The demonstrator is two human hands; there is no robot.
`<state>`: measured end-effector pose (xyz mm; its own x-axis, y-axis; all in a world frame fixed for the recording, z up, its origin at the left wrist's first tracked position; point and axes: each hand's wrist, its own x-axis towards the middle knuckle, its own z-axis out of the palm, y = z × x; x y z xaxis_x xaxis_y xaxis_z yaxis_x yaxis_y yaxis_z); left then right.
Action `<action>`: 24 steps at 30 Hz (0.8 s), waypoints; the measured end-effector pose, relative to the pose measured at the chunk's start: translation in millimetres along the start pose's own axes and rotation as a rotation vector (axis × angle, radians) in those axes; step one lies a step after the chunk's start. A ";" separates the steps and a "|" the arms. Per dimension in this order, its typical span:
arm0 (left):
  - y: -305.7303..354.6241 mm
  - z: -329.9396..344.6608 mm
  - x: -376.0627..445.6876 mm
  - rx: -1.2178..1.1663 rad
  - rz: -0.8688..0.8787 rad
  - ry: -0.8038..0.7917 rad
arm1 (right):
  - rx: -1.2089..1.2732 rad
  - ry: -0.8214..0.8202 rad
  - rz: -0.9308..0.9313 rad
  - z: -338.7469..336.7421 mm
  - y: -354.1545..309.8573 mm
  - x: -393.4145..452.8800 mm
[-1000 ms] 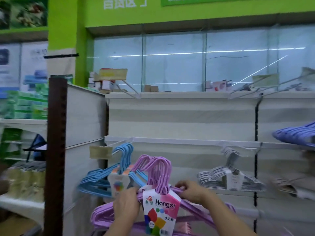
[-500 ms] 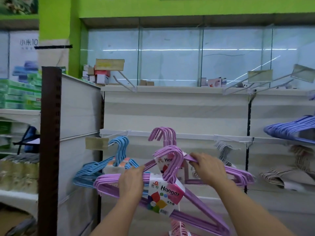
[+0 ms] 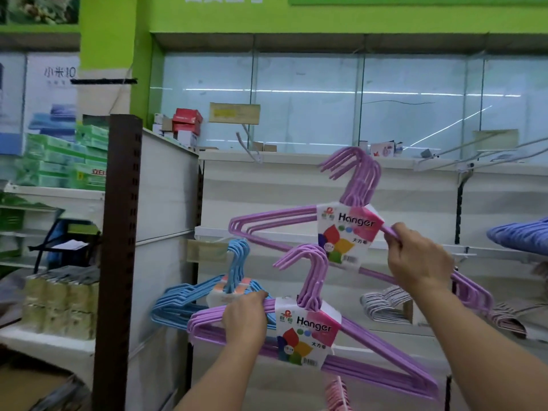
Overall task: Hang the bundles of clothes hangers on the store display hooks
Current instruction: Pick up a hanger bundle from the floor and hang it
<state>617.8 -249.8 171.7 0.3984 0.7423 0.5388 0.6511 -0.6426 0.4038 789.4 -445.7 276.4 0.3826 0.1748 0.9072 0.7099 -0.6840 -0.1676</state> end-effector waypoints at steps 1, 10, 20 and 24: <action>-5.5 -1.2 6.1 -0.009 0.008 0.003 | 0.009 0.012 0.017 0.7 -8.6 2.4; -55.8 -6.6 48.2 -0.081 0.100 -0.041 | 0.005 -0.165 0.173 32.7 -110.2 11.5; -92.0 -3.5 74.9 -0.059 0.122 -0.222 | 0.156 -0.214 0.167 62.3 -188.2 60.0; -92.6 -6.2 90.8 -0.099 0.084 -0.355 | 0.242 -0.202 0.224 72.3 -200.3 75.0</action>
<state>589.8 -124.1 187.8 0.6583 0.6945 0.2905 0.5478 -0.7066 0.4479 718.7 -244.4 350.2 0.6354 0.1925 0.7478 0.7056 -0.5382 -0.4610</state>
